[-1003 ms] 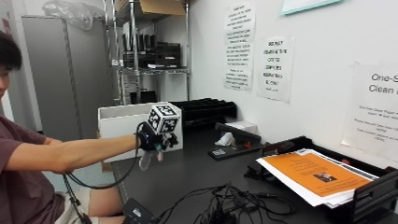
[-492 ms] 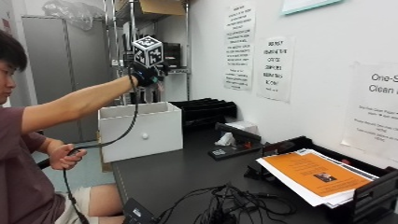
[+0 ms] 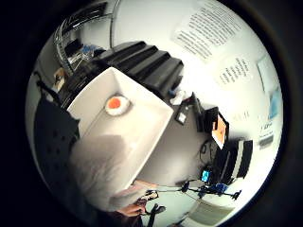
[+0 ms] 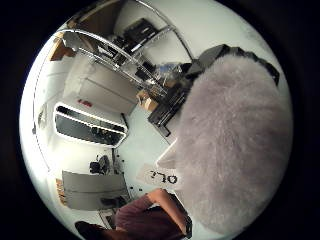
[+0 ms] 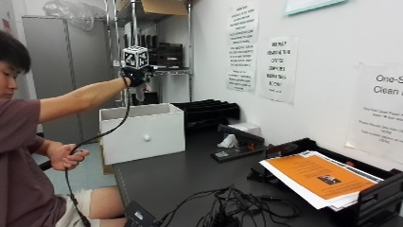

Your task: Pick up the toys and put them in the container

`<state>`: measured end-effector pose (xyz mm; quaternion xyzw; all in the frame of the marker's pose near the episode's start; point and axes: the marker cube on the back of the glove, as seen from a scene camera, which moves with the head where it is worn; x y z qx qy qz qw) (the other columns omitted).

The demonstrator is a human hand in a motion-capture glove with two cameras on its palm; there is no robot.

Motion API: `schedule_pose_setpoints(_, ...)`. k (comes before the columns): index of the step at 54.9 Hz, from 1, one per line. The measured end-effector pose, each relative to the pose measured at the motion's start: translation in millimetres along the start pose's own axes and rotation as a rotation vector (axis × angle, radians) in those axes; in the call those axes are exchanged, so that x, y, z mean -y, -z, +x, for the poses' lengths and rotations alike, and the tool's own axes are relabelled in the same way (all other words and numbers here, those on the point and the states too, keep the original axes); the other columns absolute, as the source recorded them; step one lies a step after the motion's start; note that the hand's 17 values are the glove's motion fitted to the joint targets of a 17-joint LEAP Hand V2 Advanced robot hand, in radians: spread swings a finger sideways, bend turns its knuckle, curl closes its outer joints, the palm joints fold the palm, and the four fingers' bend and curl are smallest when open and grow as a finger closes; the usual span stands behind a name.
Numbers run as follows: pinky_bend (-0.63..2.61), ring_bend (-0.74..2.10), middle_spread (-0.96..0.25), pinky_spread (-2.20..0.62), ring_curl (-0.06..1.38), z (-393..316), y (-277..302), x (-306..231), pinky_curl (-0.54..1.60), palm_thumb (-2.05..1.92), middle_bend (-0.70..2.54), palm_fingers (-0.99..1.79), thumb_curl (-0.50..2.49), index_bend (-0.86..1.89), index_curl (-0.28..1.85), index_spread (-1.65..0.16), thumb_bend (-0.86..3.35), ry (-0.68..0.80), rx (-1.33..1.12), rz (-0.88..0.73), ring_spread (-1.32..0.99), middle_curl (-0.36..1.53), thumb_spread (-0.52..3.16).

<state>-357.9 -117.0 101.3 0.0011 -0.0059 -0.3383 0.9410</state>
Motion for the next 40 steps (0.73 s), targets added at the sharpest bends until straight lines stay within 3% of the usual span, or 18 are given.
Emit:
schedule_pose_setpoints(2,0.88,1.37,-0.19,-0.38,0.62,-1,-10,-2,0.42,0.54,1.22,1.09,1.06,0.77,0.54,-0.35,0.03,0.107,-0.027,-0.098,-0.32,0.76,0.54)
schedule_pose_setpoints(3,0.88,1.37,-0.19,-0.38,0.62,-1,-14,0,0.42,0.54,1.21,1.08,1.07,0.76,0.55,-0.35,0.03,0.092,-0.036,-0.100,-0.32,0.76,0.54)
schedule_pose_setpoints(7,0.90,1.36,-0.19,-0.38,0.61,4,-30,15,0.42,0.53,1.19,1.04,1.07,0.71,0.57,-0.36,0.01,-0.182,-0.053,-0.020,-0.32,0.76,0.54)
schedule_pose_setpoints(14,1.03,1.37,-0.24,-0.36,0.63,6,-55,18,0.46,0.53,1.07,0.70,1.07,0.45,0.58,-0.34,-0.01,-0.260,-0.061,-0.218,-0.34,0.74,0.59)
schedule_pose_setpoints(15,1.04,1.38,-0.26,-0.34,0.62,6,-58,18,0.46,0.48,0.97,0.47,1.05,0.35,0.56,-0.32,-0.03,-0.257,-0.057,-0.240,-0.34,0.71,0.67)
schedule_pose_setpoints(16,1.14,1.48,-0.25,-0.33,0.66,6,-61,19,0.50,0.42,0.66,0.27,1.03,0.38,0.59,-0.30,-0.04,-0.249,-0.054,-0.257,-0.34,0.64,0.76)
schedule_pose_setpoints(17,1.14,1.47,-0.25,-0.32,0.66,6,-63,20,0.51,0.37,0.63,0.19,1.00,0.36,0.60,-0.29,-0.06,-0.241,-0.054,-0.272,-0.34,0.64,0.81)
schedule_pose_setpoints(18,1.14,1.31,-0.24,-0.26,0.61,7,-65,19,0.51,0.27,0.73,-0.09,0.95,0.13,0.53,-0.26,-0.11,-0.233,-0.059,-0.289,-0.31,0.66,0.86)
schedule_pose_setpoints(19,1.16,1.30,-0.24,-0.24,0.62,8,-66,18,0.52,0.25,0.74,-0.09,0.93,0.12,0.53,-0.24,-0.09,-0.225,-0.066,-0.306,-0.30,0.65,0.89)
schedule_pose_setpoints(20,1.22,1.19,-0.20,-0.20,0.59,9,-67,16,0.52,0.18,0.60,-0.33,0.89,0.08,0.50,-0.23,-0.11,-0.211,-0.072,-0.320,-0.26,0.59,0.92)
schedule_pose_setpoints(22,1.25,0.97,-0.13,-0.15,0.51,10,-68,14,0.50,0.10,0.43,-0.50,0.83,0.06,0.43,-0.21,-0.11,-0.179,-0.067,-0.323,-0.19,0.53,0.97)
schedule_pose_setpoints(31,1.17,0.66,-0.02,-0.02,0.36,10,-66,20,0.44,-0.02,0.19,-0.39,0.66,0.03,0.29,-0.17,-0.04,-0.218,-0.013,-0.202,-0.05,0.43,1.11)
schedule_pose_setpoints(40,1.04,0.55,0.02,0.03,0.32,19,-59,9,0.39,-0.02,0.15,-0.32,0.55,0.04,0.23,-0.16,-0.03,-0.299,-0.064,-0.236,0.00,0.39,1.17)
